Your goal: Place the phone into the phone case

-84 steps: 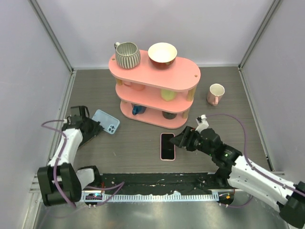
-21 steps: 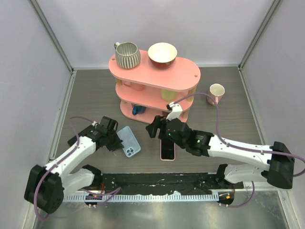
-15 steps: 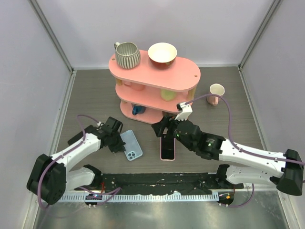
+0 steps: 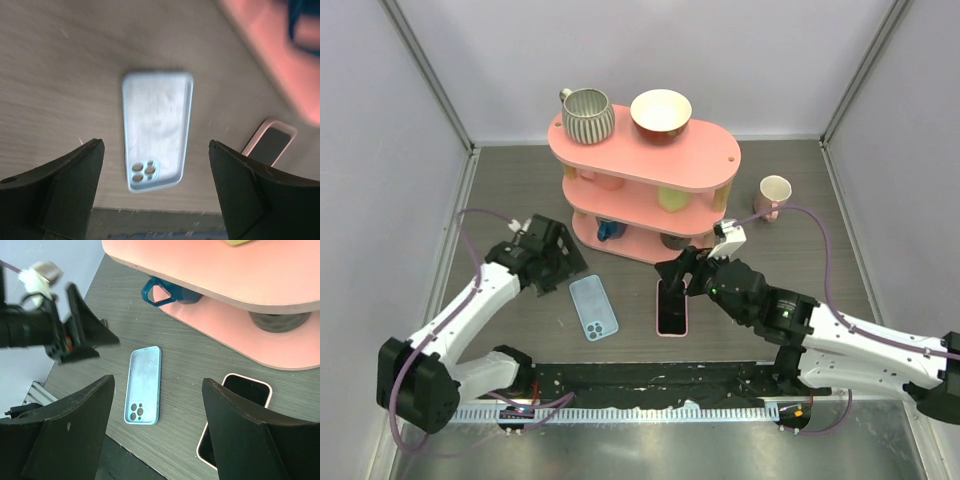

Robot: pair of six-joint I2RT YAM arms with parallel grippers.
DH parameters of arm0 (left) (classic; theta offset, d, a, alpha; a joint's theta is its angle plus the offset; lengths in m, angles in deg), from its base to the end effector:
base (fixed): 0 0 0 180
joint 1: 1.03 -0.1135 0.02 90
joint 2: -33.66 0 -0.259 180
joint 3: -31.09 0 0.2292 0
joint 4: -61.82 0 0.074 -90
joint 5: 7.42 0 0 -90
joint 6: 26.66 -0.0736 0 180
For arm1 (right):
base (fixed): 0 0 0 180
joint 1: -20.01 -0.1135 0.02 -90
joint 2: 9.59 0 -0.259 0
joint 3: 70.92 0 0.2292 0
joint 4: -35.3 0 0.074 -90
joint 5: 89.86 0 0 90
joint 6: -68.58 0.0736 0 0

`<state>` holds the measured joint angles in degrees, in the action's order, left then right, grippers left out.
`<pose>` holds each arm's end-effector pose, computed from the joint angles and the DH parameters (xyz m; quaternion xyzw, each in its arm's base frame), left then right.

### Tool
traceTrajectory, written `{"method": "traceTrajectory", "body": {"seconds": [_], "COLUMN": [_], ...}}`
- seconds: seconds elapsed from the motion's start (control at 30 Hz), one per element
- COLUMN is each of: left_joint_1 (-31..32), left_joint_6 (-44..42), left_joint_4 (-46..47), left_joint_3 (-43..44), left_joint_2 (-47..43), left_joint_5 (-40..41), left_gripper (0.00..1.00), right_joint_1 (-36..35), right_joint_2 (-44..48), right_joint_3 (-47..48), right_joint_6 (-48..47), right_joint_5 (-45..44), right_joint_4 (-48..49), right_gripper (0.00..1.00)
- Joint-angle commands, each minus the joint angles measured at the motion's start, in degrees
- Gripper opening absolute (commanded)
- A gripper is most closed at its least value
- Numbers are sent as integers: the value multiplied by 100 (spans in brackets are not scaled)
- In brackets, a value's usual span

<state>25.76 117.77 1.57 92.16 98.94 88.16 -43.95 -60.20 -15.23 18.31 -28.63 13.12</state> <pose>0.1851 -0.0854 0.1991 -0.2431 0.9433 -0.1077 0.1985 0.1268 0.1788 0.2932 -0.0192 0.7928 0.3291 0.5127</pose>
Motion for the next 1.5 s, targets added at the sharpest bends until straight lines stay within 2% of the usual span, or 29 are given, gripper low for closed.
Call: {"method": "traceTrajectory", "body": {"seconds": [0.0, 0.03, 0.07, 0.1, 0.13, 0.17, 0.23, 0.27, 0.33, 0.37, 0.5, 0.57, 0.63, 0.7, 0.73, 0.9, 0.93, 0.97, 1.0, 1.03, 1.07, 1.1, 1.13, 1.17, 1.23, 1.3, 1.47], "left_joint_1": [-1269, -2029, -2359, -2675, -2896, -2968, -2977, -2977, -2995, -3004, -3083, -3083, -3118, -3267, -3320, -3329, -3338, -3338, -3338, -3338, -3338, -3338, -3338, -3338, -3329, -3338, -3338], "left_joint_6": [-170, -161, -153, -170, -187, -457, -1326, -2235, -2822, -3407, -4632, -4819, -4531, -4067, -3863, -2100, -1407, -1140, -980, -779, -159, 13, 162, 390, 463, 445, 849], "left_joint_4": [-432, -388, -361, -335, -413, -370, 480, 700, 1088, 1193, 1466, 1520, 1634, 1389, 1301, 861, 843, 895, 904, 852, 695, 685, 693, 694, 659, 553, -1], "left_joint_3": [474, 456, 430, 456, 517, 622, 579, 588, 623, 640, 808, 825, 851, 965, 1062, 722, 572, 405, 90, -35, -167, -429, -545, -642, -766, -713, -580], "left_joint_2": [-357, -392, -384, -367, -279, -261, -226, -200, -103, 2, 371, 651, 732, 627, 575, 162, 117, 65, -58, -120, -199, -278, -435, -506, -725, -779, -95], "left_joint_5": [245, 85, -4, 326, 712, 977, 1235, 1252, 1672, 1831, 1692, 1918, 2585, 1950, 1433, 1639, 1517, 985, 797, 760, 821, 830, 856, 944, 1610, 2102, 1815], "left_gripper": [78, 71, 58, 56, 58, 76, 90, 92, 93, 96, 97, 97, 97, 96, 91, 79, 71, 65, 60, 41, 31, 23, 11, 7, 0, 0, 0], "right_joint_1": [-2, -11, -11, -2, -2, -2, -11, -2, -2, -11, -2, -2, -2, -11, -2, -11, -2, -11, -2, -2, -11, -11, -11, -2, -2, -11, -11], "right_joint_2": [709, 850, 1051, 1166, 1254, 1412, 1527, 1571, 1633, 1633, 1616, 1616, 1659, 1686, 1712, 1686, 1660, 1607, 1581, 1554, 1545, 1545, 1563, 1580, 1659, 1756, 1914], "right_joint_3": [-184, -210, -263, -272, -281, -298, -298, -298, -246, -211, -17, 88, 176, 229, 238, 203, 211, 212, 220, 273, 290, 299, 308, 308, 291, 282, 220], "right_joint_6": [-79, -70, -79, -114, -123, -140, -202, -219, -272, -298, -439, -544, -641, -676, -694, -642, -641, -641, -650, -659, -659, -668, -668, -650, -633, -615, -580], "right_joint_5": [-348, -418, -436, -453, -462, -462, -462, -515, -533, -489, -401, -375, -357, -374, -401, -506, -480, -463, -454, -436, -419, -418, -401, -392, -401, -401, -550], "right_joint_4": [-99, -143, -169, -187, -231, -257, -319, -345, -442, -494, -968, -1074, -1198, -1277, -1286, -1207, -1172, -1154, -1119, -1119, -1119, -1128, -1128, -1128, -1128, -1163, -1224], "right_gripper": [77, 77, 77, 77, 77, 77, 77, 78, 78, 78, 79, 80, 80, 80, 80, 81, 82, 82, 82, 82, 82, 82, 82, 82, 82, 82, 82]}}
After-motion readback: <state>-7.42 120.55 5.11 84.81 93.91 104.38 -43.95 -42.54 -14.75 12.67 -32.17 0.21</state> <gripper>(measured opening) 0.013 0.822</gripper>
